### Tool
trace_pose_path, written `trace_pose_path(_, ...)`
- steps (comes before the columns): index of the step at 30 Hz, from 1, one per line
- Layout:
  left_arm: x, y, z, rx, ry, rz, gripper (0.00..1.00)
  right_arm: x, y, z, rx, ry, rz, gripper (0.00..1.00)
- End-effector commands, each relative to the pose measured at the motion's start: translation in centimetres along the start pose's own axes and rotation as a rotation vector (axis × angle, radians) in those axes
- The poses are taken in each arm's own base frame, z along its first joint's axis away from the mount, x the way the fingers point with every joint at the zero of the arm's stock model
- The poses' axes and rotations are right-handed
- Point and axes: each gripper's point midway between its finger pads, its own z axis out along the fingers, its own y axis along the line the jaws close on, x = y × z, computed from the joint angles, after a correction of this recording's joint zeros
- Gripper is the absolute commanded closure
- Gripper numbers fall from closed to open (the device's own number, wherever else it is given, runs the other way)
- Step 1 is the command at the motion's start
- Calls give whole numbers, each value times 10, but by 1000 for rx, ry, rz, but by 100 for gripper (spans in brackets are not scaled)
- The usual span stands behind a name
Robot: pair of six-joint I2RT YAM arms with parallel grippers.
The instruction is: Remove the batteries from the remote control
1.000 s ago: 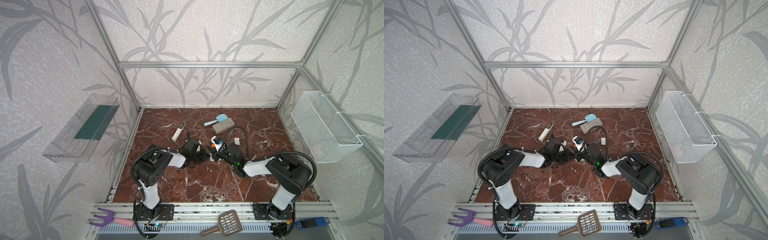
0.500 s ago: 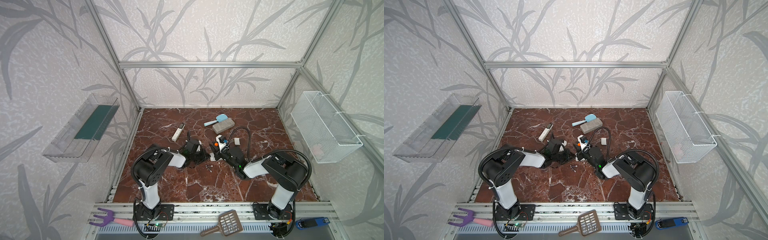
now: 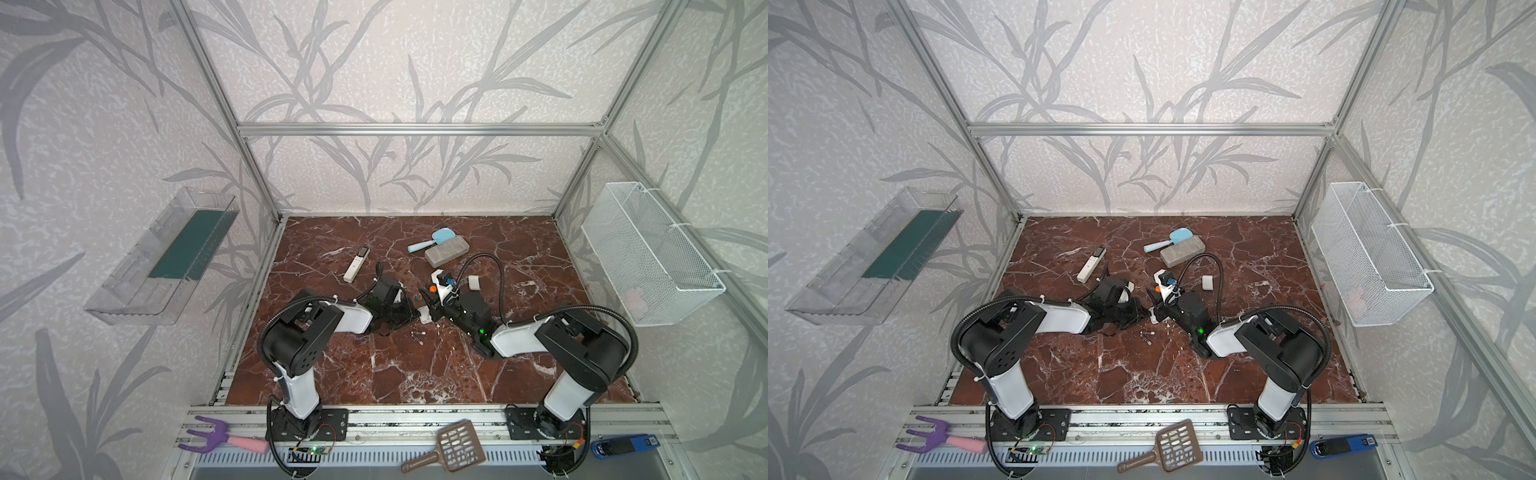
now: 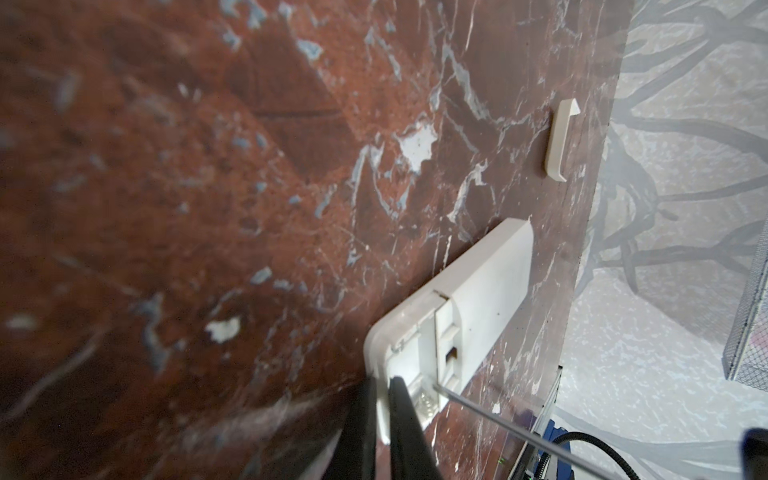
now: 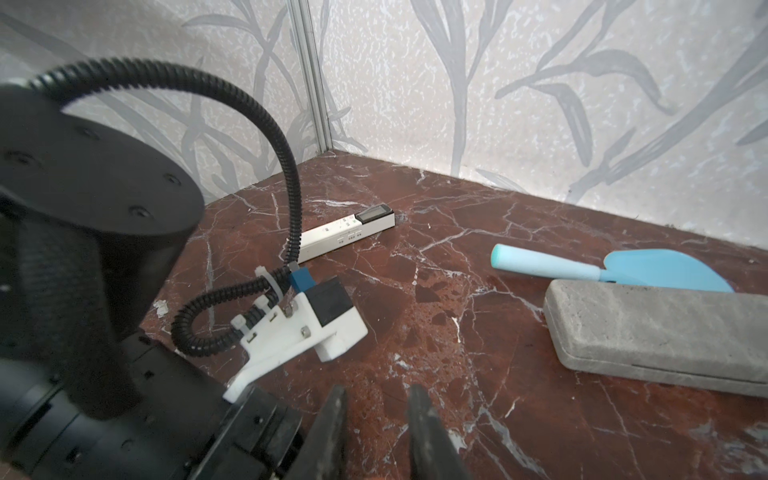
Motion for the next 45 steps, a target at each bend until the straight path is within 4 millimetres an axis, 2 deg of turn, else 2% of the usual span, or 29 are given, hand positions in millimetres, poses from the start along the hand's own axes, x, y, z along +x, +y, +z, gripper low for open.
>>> trace_pose_path(1, -4, -7, -14, -34, -5, 41, 86, -38, -4, -1, 36, -62, -46, 100)
trace_pose_path(7, -9, -14, -30, -37, -29, 77, 83, -64, -10, -13, 84, -62, -80, 100)
trace_pose_path(9, -10, -13, -38, -52, -40, 92, 82, -65, -18, -21, 113, -30, -61, 100)
trace_pose_path(12, -14, -11, -55, -96, -67, 136, 79, -53, -41, -38, 181, 81, 22, 100)
trace_pose_path(16, -24, -3, -83, -186, -108, 203, 75, -13, -80, -75, 321, 297, 166, 100)
trace_pose_path(19, -35, 4, -107, -272, -153, 260, 73, 21, -102, -106, 410, 445, 264, 100)
trace_pose_path(22, -47, 15, -132, -376, -227, 290, 71, 52, -113, -132, 475, 556, 354, 100)
trace_pose_path(26, -60, 22, -162, -457, -295, 319, 64, 87, -117, -151, 499, 661, 478, 98)
trace_pose_path(30, -72, 29, -185, -520, -364, 339, 51, 115, -119, -157, 511, 740, 561, 94)
trace_pose_path(34, -85, 37, -195, -534, -394, 319, 47, 131, -125, -158, 521, 823, 609, 89)
trace_pose_path(37, -94, 40, -198, -529, -397, 292, 46, 138, -127, -157, 525, 887, 600, 83)
trace_pose_path(41, -107, 46, -193, -514, -386, 283, 36, 144, -132, -155, 540, 928, 577, 77)
trace_pose_path(45, -127, 49, -192, -540, -375, 294, 31, 149, -136, -155, 554, 942, 565, 70)
